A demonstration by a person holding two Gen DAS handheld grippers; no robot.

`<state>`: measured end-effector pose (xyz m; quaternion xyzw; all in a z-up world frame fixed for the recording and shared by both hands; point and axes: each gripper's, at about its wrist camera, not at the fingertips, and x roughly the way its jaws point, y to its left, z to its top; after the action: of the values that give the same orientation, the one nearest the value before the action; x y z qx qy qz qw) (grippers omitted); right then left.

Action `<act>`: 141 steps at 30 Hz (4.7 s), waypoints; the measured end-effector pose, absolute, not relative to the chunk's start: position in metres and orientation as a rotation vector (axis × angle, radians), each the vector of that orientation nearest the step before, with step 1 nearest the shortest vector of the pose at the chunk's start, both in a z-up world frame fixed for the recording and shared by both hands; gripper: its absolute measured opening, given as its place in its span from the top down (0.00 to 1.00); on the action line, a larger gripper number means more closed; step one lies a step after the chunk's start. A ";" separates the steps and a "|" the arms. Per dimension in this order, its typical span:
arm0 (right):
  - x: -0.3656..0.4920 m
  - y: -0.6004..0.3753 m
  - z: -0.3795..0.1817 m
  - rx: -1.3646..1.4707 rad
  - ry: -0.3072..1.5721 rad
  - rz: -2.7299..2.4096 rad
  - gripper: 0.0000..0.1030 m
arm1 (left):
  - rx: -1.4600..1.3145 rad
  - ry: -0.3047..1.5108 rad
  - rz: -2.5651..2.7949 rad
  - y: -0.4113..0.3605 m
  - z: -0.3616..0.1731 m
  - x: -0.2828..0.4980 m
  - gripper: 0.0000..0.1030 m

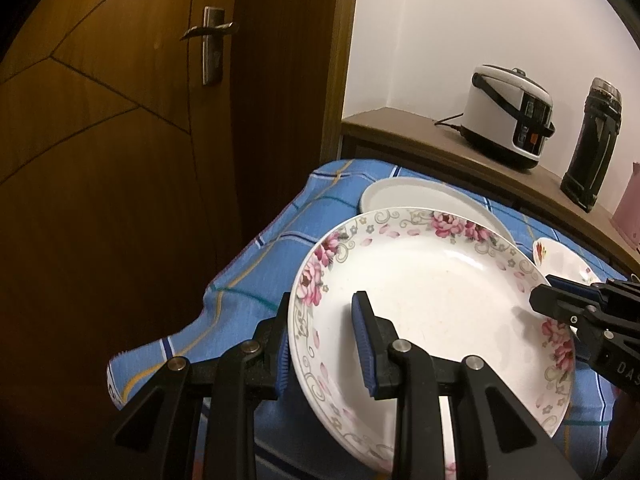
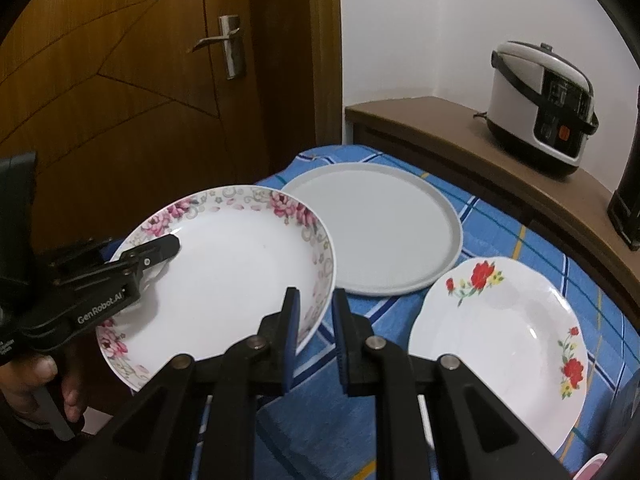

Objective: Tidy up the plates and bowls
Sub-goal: 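Lift the pink-floral plate with the left tool over the plain white plate, then lower the pink-floral plate onto the plain white plate with the left tool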

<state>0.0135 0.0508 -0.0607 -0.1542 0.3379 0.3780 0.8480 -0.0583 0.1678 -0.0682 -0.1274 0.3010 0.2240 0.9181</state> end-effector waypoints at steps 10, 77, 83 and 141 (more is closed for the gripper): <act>0.026 0.045 -0.039 -0.282 0.657 0.764 0.84 | -0.225 0.567 0.442 0.167 -0.047 -0.041 0.70; 0.120 0.041 -0.027 -0.116 0.596 0.509 0.84 | -0.133 0.505 0.384 0.175 -0.024 0.086 0.70; 0.124 0.042 -0.029 -0.125 0.611 0.504 0.84 | -0.136 0.510 0.380 0.178 -0.026 0.089 0.70; 0.144 0.061 -0.046 -0.320 0.774 0.475 0.84 | -0.240 0.705 0.300 0.200 -0.070 0.121 0.70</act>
<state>0.1437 0.0614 -0.0456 -0.1540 0.3723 0.2282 0.8863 0.1208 0.2005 -0.0698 -0.1168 0.3431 0.1462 0.9205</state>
